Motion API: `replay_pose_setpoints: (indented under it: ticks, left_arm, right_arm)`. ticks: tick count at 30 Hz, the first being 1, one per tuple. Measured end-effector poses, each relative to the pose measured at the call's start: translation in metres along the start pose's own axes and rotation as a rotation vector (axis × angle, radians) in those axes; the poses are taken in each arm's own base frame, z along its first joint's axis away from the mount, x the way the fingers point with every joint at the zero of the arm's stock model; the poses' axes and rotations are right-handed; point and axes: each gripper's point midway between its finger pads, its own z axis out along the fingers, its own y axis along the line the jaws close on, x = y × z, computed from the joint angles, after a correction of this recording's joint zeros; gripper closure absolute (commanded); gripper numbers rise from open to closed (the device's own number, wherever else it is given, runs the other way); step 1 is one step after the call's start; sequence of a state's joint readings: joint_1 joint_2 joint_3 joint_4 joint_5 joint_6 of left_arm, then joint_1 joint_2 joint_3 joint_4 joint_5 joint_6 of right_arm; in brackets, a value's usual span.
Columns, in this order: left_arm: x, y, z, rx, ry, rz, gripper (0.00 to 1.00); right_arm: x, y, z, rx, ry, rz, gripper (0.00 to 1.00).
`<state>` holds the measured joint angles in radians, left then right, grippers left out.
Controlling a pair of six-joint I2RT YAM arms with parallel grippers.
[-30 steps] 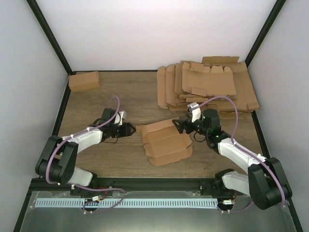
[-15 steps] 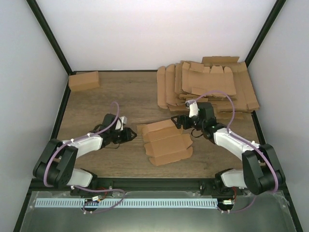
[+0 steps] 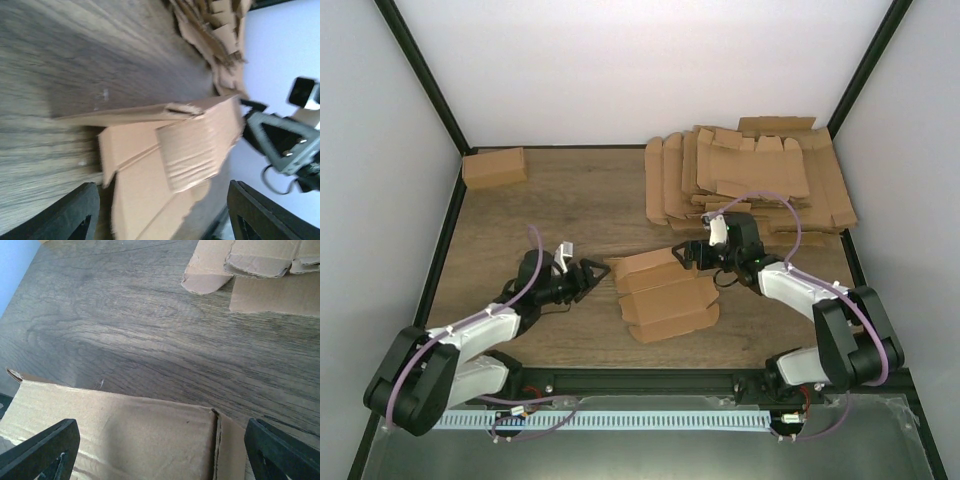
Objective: Fold the paper box
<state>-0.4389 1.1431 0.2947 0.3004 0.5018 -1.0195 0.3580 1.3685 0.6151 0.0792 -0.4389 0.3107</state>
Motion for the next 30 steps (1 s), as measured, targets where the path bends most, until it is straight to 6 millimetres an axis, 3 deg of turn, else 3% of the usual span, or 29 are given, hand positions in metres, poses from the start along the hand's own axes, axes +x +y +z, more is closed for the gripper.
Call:
replay_pose_setpoints:
  ticks: [4, 6, 10, 24, 30]
  left_arm:
    - [-0.005, -0.015, 0.005, 0.084, -0.006, -0.035, 0.18]
    - [-0.005, -0.016, 0.008, 0.103, 0.003, -0.05, 0.21]
    - [0.0, -0.012, 0.016, 0.107, 0.034, -0.078, 0.3]
    - [0.02, 0.019, 0.041, 0.033, 0.118, -0.118, 0.37]
    - [0.019, 0.014, 0.05, 0.058, 0.127, -0.111, 0.44]
  right_arm:
    - [0.0, 0.002, 0.0, -0.014, 0.0, 0.005, 0.07]
    - [-0.001, 0.003, 0.0, -0.017, -0.003, 0.006, 0.07]
    - [-0.002, 0.004, 0.001, -0.024, -0.004, 0.011, 0.07]
    - [0.006, 0.003, 0.003, -0.031, 0.012, 0.024, 0.09]
    - [0.012, 0.003, 0.004, -0.045, 0.021, 0.031, 0.16]
